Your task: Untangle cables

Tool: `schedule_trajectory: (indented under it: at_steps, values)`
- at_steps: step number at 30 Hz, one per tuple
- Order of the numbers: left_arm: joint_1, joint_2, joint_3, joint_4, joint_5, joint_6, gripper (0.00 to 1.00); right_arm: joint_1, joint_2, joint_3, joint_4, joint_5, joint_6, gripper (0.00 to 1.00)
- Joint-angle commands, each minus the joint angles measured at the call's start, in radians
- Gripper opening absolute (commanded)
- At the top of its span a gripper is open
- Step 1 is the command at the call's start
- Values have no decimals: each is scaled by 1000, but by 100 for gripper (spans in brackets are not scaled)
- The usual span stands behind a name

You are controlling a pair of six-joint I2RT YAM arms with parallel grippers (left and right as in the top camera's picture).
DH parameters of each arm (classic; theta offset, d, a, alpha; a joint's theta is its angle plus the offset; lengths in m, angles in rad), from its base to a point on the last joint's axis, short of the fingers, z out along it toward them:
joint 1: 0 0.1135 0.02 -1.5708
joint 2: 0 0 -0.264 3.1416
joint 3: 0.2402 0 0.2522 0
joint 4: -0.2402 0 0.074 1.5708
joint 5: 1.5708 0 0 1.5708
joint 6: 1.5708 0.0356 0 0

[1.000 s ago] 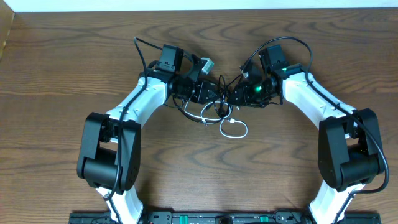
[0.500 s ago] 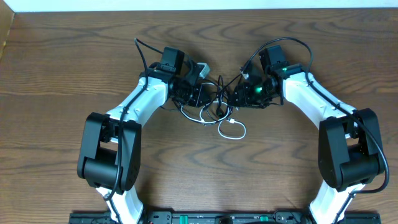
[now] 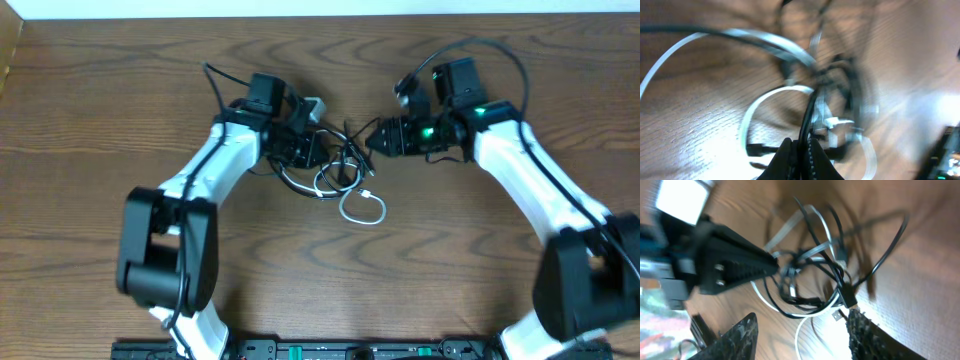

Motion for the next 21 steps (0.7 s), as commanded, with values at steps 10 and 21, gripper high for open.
schedule_trajectory:
  at_steps: [10,21]
  values:
    - [24,-234,18,-27,447,-17,7,41,-66,18,55,26,159,57]
    - [128,-234,18,-40,469,-103,7,31,-51,18,-33,39,-133,64]
